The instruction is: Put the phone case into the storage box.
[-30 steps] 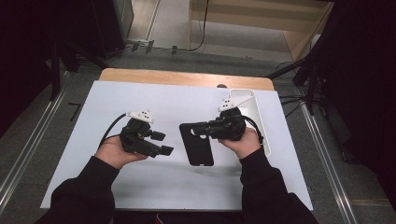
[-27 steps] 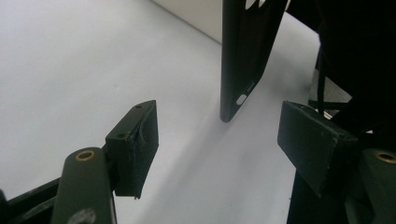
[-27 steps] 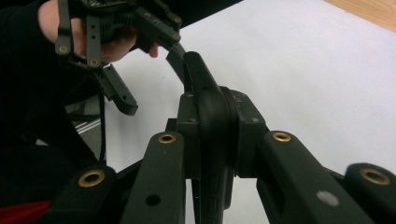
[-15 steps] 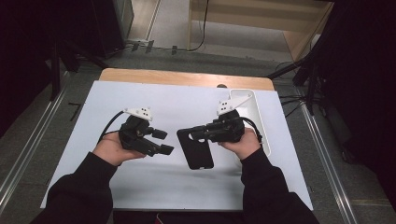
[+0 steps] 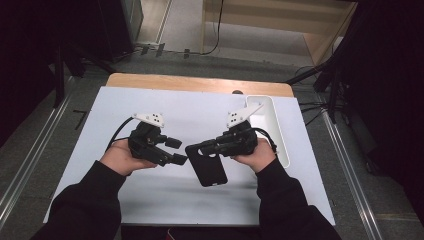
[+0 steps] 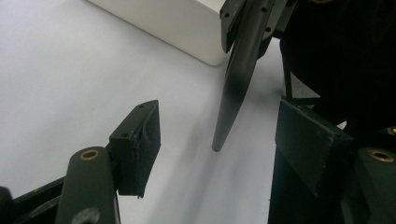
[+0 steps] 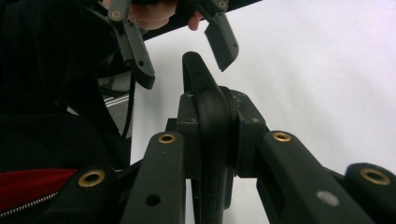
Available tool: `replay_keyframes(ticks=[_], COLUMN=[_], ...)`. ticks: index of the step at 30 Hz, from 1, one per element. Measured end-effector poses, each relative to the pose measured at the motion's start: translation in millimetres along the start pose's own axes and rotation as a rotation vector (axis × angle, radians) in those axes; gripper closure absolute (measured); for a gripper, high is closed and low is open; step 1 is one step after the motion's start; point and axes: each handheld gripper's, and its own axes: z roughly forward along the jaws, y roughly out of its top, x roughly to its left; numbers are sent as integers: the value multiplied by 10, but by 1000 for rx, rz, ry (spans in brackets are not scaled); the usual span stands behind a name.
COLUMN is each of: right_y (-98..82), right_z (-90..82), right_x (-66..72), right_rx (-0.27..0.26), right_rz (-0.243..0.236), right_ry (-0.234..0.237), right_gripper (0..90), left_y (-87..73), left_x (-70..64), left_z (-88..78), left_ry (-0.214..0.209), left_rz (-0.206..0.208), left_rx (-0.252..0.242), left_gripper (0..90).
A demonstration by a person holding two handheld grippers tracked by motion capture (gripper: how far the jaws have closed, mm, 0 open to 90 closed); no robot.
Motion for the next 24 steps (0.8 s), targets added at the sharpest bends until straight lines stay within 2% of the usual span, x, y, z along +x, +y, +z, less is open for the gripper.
replay_keyframes(ticks=[7,12,20,24], right_y=[5,14,26,27], right_z=[47,81,124,149], right_x=[2,13,32,31], right_rx=[12,16,20,27], right_rz=[8,10,-1,-1], right_ry=[26,43,58,69], right_gripper=[747,747,748,748], left_y=[1,-7,-8,-10], left_x=[-35,-64,-76,-75], left_z=[20,56,123,138], left_ry=[-4,-5,-11,-23], left_rz=[12,28,22,10], left_rx=[-6,17,49,63], left_gripper=[392,466,595,624])
